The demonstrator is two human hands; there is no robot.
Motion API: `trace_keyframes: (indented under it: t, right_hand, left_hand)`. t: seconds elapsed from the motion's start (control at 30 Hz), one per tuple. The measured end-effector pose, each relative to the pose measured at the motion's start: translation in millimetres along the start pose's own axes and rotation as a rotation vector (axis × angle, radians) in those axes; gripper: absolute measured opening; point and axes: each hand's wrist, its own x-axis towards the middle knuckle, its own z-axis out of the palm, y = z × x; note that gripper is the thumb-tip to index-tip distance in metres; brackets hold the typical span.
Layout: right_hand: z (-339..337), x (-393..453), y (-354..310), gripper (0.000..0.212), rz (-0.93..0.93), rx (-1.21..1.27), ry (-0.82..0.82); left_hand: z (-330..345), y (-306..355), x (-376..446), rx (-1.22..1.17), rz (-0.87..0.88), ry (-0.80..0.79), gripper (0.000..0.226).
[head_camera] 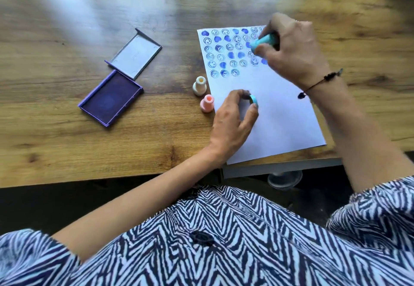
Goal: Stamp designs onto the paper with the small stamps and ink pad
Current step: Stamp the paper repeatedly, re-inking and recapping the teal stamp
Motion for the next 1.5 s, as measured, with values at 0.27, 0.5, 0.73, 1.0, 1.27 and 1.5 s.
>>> trace_keyframes:
  t: [0.27, 0.5, 0.73, 1.0, 1.27, 1.5]
  right_hand:
    - [-8, -33, -2, 0.017, 0.077, 0.104, -0.086]
    - [-16, -60, -2, 0.007, 0.208, 0.669, -0.208]
    - [-14, -64, -7, 0.007, 0.150, 0.692, -0.224]
    - [-4, -67, -29, 0.016, 0.085, 0.736, -0.220]
    - [27, -73, -62, 0.009, -0.020, 0.545, -0.204]
    - [54, -91, -67, 0.018, -0.316, 0.000, -0.223]
  left_hand:
    - [-7, 5, 2, -0.224, -0.112, -0.011, 0.018]
    - [-14, 16, 5, -0.507, -0.154, -0.052, 0.011]
    - [-22, 24, 3, -0.547, -0.114, -0.053, 0.011]
    - [-48, 26, 0, -0.367, -0.085, 0.011, 0.012]
    - [-95, 6, -14, -0.047, -0.053, 0.102, 0.020]
    - [-109, -13, -26, -0.162, -0.168, 0.252, 0.018]
